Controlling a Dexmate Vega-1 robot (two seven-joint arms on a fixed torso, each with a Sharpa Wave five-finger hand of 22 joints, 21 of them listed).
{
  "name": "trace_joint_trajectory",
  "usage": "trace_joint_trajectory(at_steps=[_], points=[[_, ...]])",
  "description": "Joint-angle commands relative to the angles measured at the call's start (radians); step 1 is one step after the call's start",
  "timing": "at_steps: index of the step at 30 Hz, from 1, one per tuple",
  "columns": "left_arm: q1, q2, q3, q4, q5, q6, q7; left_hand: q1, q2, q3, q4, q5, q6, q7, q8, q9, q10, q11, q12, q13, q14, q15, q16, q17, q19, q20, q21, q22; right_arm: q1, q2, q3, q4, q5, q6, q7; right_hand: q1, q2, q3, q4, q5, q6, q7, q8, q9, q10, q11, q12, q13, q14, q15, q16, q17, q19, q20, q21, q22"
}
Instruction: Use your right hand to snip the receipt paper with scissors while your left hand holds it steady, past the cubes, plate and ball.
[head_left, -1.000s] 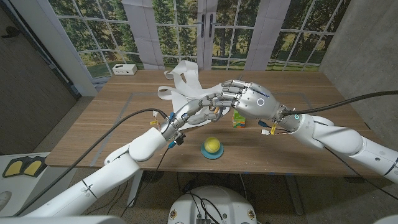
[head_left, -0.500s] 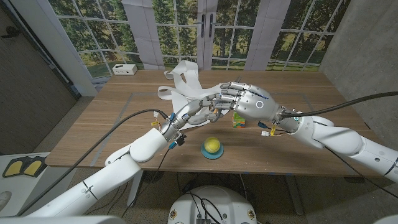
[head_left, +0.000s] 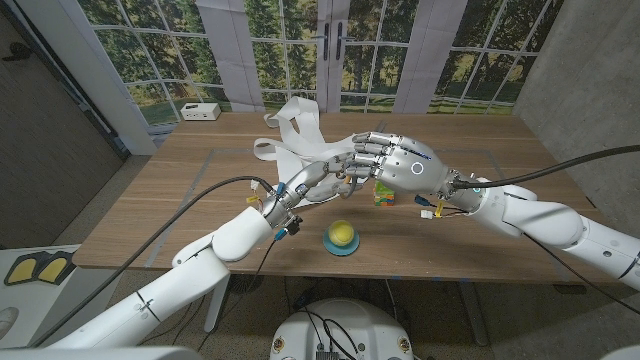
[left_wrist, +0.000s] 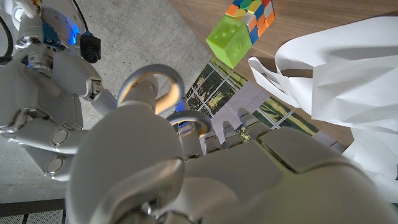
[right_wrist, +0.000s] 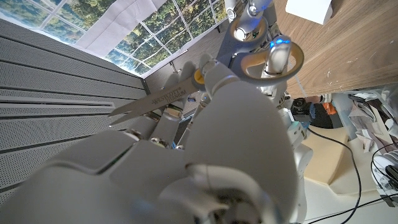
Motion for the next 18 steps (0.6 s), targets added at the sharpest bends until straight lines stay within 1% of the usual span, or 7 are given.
trace_joint_trajectory(at_steps=[1,2,4,12,14,16,18], points=[[-0.001,-0.003,0.006,0.004,-0.002,-0.002,0.0,0.005,0.017,-0.007,-0.003,-0.009,0.019,0.01,0.009,0.005,0.02,-0.003,0.01,0.003,0.016,-0.033,0.01,-0.001,0.004,0.001,0.007,0.002,0.0,-0.005,-0.001,-0.019,-0.007,0.007,-0.006,-0.004,0.009,0.001,0.007,0.006,0.014,0.001,0.009,0.003,0.008,0.0,-0.005,0.004,0.012,-0.157,-0.003,0.005,-0.005,-0.132,0.011,-0.001],[0.0,-0.003,0.006,0.004,-0.002,-0.002,-0.001,0.005,0.018,-0.007,-0.004,-0.012,0.021,0.011,0.009,0.005,0.022,-0.009,0.011,0.003,0.017,-0.032,0.01,-0.001,0.005,0.001,0.007,0.002,0.002,-0.004,-0.002,-0.019,-0.009,0.008,-0.007,-0.004,0.009,0.001,0.006,0.006,0.014,0.001,0.009,0.003,0.008,-0.001,-0.006,0.002,0.012,-0.157,-0.003,0.006,-0.006,-0.131,0.012,-0.001],[-0.001,-0.002,0.007,0.005,-0.002,-0.004,-0.003,0.007,0.023,-0.007,-0.004,-0.018,0.028,0.013,0.011,0.006,0.03,-0.001,0.013,0.003,0.021,-0.033,0.01,-0.001,0.006,0.0,0.007,0.002,0.002,-0.005,0.0,-0.022,-0.003,0.012,-0.001,-0.004,0.008,0.001,0.006,0.006,0.015,0.002,0.01,0.004,0.009,0.0,-0.006,0.004,0.011,-0.157,-0.005,0.005,-0.006,-0.132,0.014,-0.002],[0.004,-0.001,0.001,-0.003,0.008,0.004,0.011,0.021,0.039,-0.001,-0.011,-0.035,0.039,0.026,0.012,0.006,0.047,-0.007,0.018,0.003,0.032,-0.035,0.011,-0.001,0.008,0.003,0.008,0.003,0.001,0.006,0.003,-0.024,0.008,0.012,0.004,-0.004,0.009,0.0,0.006,0.006,0.004,0.008,0.005,0.006,0.01,0.0,-0.009,0.004,0.012,-0.157,-0.007,0.005,-0.009,-0.132,0.023,-0.004],[0.005,-0.001,0.001,-0.002,0.018,0.0,0.016,0.034,0.054,-0.002,-0.023,-0.08,0.057,0.025,0.012,0.007,0.152,-0.025,0.054,0.009,0.093,-0.06,0.021,0.0,0.023,0.004,0.011,0.003,0.0,0.009,0.003,-0.025,0.01,0.011,0.006,-0.004,0.008,0.0,0.006,0.006,-0.003,0.005,0.002,0.006,0.011,0.0,-0.01,0.005,0.013,-0.157,-0.007,0.006,-0.009,-0.133,0.027,-0.005],[0.005,0.0,0.003,-0.002,0.027,0.0,0.018,0.037,0.059,-0.001,-0.025,-0.089,0.061,0.024,0.012,0.007,0.163,-0.031,0.057,0.01,0.104,-0.069,0.022,-0.001,0.026,0.004,0.012,0.003,0.0,0.014,0.002,-0.024,0.009,0.01,0.006,-0.004,0.008,-0.001,0.006,0.006,-0.005,0.004,0.001,0.006,0.01,0.0,-0.011,0.005,0.014,-0.157,-0.007,0.007,-0.01,-0.133,0.029,-0.006],[0.005,-0.001,0.003,-0.003,0.03,0.003,0.02,0.041,0.066,-0.003,-0.03,-0.114,0.063,0.024,0.008,0.008,0.243,-0.032,0.083,0.013,0.14,-0.079,0.024,-0.001,0.036,0.001,0.012,0.003,0.0,0.015,0.002,-0.024,0.01,0.01,0.007,-0.004,0.008,-0.001,0.006,0.006,-0.008,0.002,0.0,0.006,0.01,0.0,-0.011,0.005,0.015,-0.157,-0.007,0.008,-0.011,-0.133,0.031,-0.006]])
